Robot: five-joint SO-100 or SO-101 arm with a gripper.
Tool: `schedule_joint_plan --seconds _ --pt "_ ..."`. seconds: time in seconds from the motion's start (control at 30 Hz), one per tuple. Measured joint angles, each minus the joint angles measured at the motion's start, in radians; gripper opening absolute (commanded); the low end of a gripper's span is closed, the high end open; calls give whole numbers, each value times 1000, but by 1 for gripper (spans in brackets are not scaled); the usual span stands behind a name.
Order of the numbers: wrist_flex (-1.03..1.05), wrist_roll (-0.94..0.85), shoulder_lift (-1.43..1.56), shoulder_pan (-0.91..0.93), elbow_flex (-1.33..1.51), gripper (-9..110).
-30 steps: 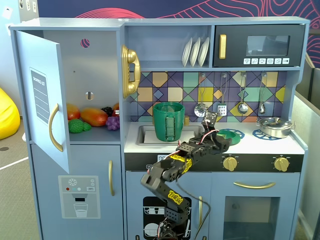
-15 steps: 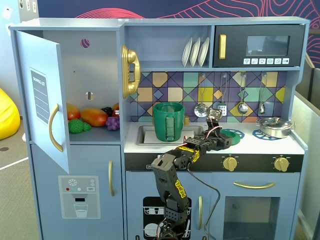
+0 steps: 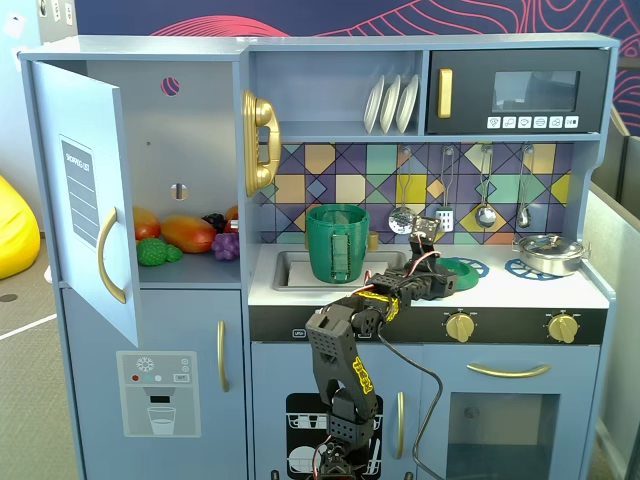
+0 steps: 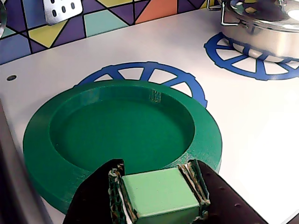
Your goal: Pick up the lid from the counter and put it on the green recipient
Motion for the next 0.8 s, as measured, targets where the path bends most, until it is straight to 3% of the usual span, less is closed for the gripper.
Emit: schedule_joint_plan --seconds 0.33,0.8 --pt "18 -6 15 5 -57 0" --pt "403 12 192 -158 -488 0"
